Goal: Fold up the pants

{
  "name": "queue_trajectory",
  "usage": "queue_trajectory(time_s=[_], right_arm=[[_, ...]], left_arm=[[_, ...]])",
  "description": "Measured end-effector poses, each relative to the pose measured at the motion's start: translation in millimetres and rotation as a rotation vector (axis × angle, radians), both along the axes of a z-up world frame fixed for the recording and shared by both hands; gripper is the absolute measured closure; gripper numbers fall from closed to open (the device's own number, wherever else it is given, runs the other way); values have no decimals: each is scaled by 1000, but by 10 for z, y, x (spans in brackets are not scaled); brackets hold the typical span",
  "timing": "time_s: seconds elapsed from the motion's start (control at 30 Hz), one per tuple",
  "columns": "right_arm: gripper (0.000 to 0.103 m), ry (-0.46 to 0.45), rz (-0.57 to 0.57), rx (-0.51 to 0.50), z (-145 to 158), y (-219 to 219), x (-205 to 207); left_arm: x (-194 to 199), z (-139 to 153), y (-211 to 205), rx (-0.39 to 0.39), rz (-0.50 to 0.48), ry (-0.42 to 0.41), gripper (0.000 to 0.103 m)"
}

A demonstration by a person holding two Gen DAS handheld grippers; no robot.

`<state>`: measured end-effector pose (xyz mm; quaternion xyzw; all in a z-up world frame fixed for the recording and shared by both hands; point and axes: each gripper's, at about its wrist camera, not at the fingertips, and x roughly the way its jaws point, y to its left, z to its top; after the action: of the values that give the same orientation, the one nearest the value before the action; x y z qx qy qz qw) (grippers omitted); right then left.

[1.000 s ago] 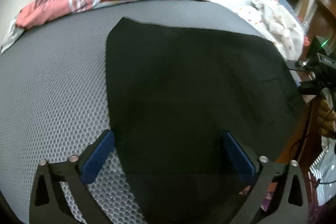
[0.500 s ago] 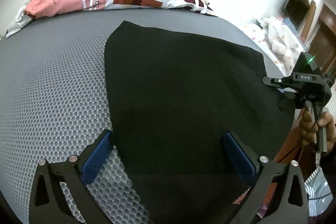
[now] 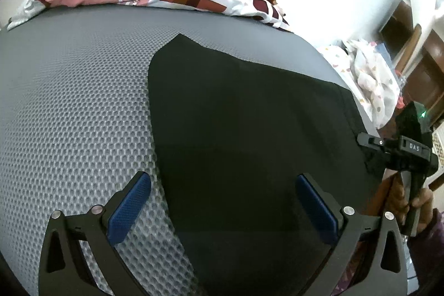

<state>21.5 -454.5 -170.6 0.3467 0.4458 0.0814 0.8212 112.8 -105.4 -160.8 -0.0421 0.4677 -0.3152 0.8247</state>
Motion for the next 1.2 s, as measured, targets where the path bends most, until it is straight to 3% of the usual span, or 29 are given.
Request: queue_trajectory(time_s=[0.07, 0.1, 0.13, 0.17, 0.3, 0.37, 0.67, 0.9, 1.2], right_arm=[[63, 15, 20, -16, -17, 38, 46], [65, 13, 19, -25, -15, 44, 52], [66, 14, 21, -26, -18, 49, 53], [68, 11, 20, -23, -24, 48, 50], [70, 2, 3, 18, -58, 54, 16], [71, -4, -4, 30, -71, 83, -9], [72, -27, 62, 103, -103, 539, 188], [72, -43, 138, 93, -107, 995, 428], [71, -48, 137, 24, -58, 1099, 452]], left_arm=[[25, -8, -64, 44, -22, -19, 3], [28, -12, -84, 67, -22, -31, 9], [27, -10, -100, 91, -19, -48, 19], [29, 0, -112, 119, -12, -69, 36], [133, 5, 48, 77, 40, -35, 56], [159, 16, 124, 71, 42, -31, 60], [242, 40, 636, 103, 142, -48, 62], [360, 9, 1116, 108, 225, -52, 62], [273, 24, 1104, 183, 211, -131, 57]])
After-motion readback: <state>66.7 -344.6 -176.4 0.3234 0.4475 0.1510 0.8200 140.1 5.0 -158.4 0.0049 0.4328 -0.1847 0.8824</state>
